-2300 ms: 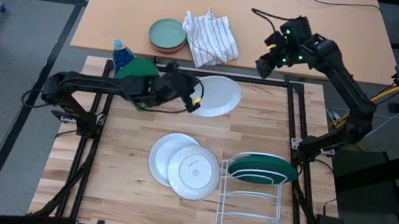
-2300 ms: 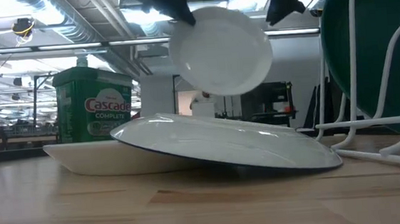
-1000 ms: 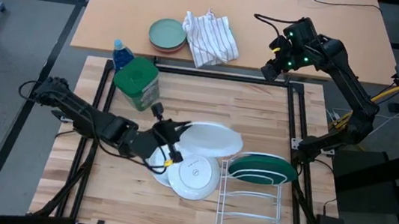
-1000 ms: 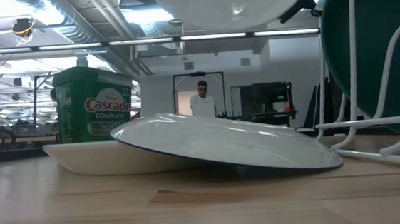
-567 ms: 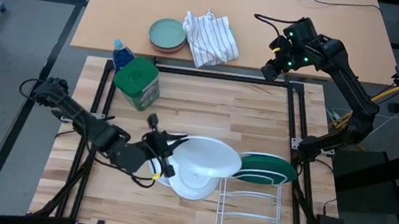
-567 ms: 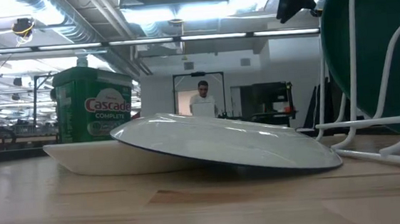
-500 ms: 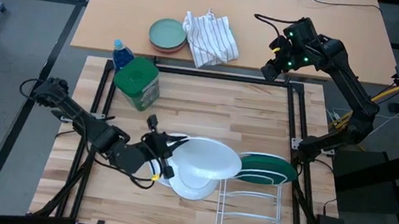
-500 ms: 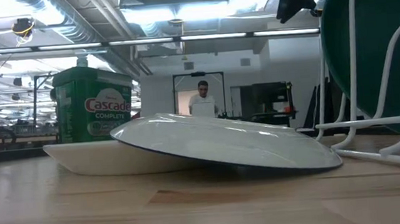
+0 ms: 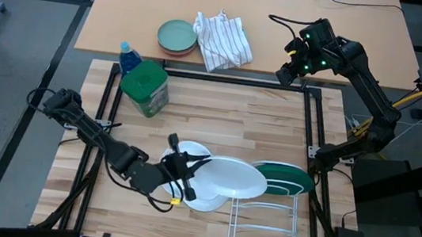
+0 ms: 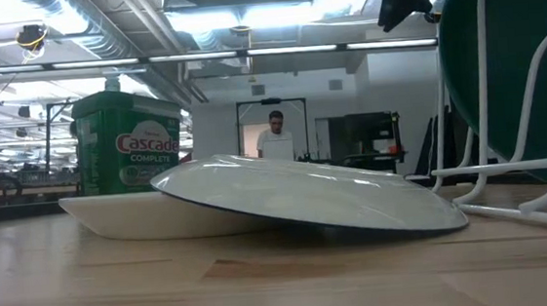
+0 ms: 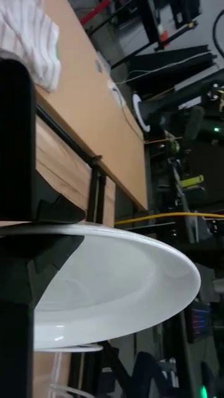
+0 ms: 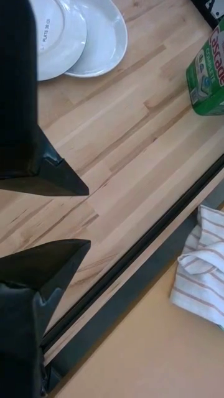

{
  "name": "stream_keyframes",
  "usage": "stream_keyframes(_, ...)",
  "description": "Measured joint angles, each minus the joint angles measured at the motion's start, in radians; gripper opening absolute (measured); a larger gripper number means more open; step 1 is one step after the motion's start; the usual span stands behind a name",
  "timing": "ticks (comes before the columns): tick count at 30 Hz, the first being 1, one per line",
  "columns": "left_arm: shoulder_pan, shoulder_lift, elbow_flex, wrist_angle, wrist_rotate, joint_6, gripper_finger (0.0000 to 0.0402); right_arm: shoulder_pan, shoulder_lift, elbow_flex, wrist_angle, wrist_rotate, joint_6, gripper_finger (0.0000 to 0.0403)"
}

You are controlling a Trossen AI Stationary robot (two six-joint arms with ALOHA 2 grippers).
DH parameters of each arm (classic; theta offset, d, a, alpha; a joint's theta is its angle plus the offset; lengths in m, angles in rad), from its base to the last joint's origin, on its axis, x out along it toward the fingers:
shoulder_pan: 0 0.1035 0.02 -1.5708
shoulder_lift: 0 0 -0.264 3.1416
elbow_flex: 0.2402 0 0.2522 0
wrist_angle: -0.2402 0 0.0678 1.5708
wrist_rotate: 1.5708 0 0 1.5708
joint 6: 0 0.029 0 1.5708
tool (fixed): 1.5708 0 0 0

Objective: Sort dishes
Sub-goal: Put the top white plate on the dish rack

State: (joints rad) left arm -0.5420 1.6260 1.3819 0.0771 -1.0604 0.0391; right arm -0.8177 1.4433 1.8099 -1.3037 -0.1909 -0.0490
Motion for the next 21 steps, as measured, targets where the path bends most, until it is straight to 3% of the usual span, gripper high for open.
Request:
stream_keyframes(11, 0.026, 0.094, 0.000, 0.288, 0.002, 0.178, 0.0000, 0.000, 0.000, 0.000, 0.000, 0.000, 0.000, 0.0127)
stream_keyframes(21, 0.061, 0.161, 0.000, 0.407, 0.039, 0.176, 0.0000, 0.000, 0.000, 0.000, 0.001, 0.000, 0.000, 0.0127)
